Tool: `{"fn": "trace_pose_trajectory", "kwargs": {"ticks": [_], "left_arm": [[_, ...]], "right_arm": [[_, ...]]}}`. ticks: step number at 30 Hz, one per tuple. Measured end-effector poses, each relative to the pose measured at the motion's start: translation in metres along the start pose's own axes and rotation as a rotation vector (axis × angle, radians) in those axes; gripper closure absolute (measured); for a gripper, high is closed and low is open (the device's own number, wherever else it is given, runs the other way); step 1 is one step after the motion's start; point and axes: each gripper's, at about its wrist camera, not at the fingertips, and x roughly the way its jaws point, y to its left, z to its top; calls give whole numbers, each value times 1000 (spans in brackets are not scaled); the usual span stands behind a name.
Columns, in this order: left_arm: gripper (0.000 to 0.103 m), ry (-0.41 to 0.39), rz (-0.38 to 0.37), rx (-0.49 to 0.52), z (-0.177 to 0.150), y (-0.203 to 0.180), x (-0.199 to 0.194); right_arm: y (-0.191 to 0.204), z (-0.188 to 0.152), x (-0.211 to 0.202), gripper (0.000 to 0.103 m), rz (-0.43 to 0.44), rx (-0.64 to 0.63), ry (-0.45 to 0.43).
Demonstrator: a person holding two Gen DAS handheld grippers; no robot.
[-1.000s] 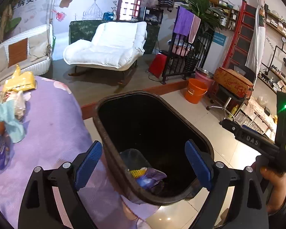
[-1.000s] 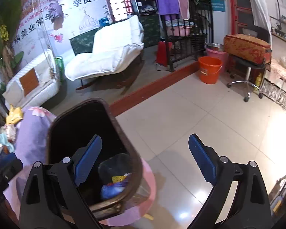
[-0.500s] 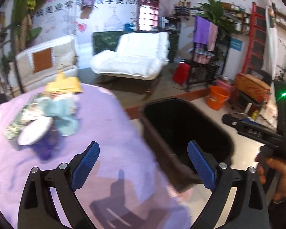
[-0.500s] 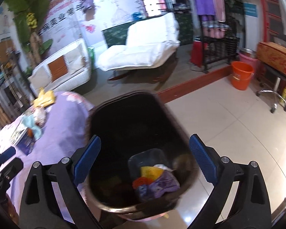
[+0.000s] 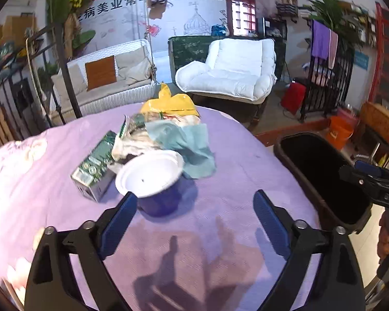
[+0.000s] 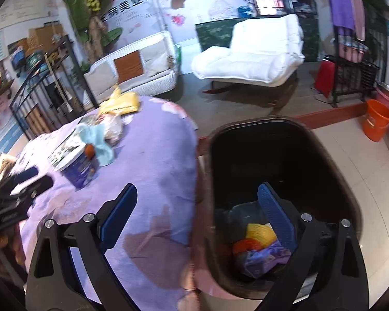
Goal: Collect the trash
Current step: 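Grasp the yogurt cup rim with the left tool while the right tool grasps the teal cloth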
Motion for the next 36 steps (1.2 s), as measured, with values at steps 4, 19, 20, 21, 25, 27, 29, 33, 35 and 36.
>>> {"fn": "trace_pose_trajectory", "kwargs": {"ticks": [4, 19, 20, 21, 25, 27, 29, 33, 35, 36], "left_arm": [[31, 65, -16, 87, 16, 5, 28], [91, 167, -55, 4, -7, 33, 46], [93, 153, -53, -17, -9, 36, 41], [94, 139, -51, -43, -10, 40, 36], [95, 81, -80, -145, -14, 53, 17], [95, 56, -66, -160, -16, 55, 10], [95, 36, -60, -173, -15, 56, 5], [95, 8, -77, -226, -17, 60, -5], [95, 4, -74, -232, -18, 62, -7], [95, 1, -68, -232, -19, 62, -8]], "right_arm": [[15, -1, 6, 10, 27, -28, 17], [86, 23, 59, 10, 187, -184, 114], [93, 24, 65, 10, 197, -196, 124], [101, 27, 73, 10, 213, -211, 139], [129, 31, 97, 16, 247, -274, 177], [143, 35, 112, 22, 238, -313, 199], [150, 39, 126, 29, 235, -328, 224], [162, 49, 158, 35, 233, -331, 291], [164, 52, 171, 46, 242, -327, 324], [164, 53, 178, 50, 249, -321, 342]]}}
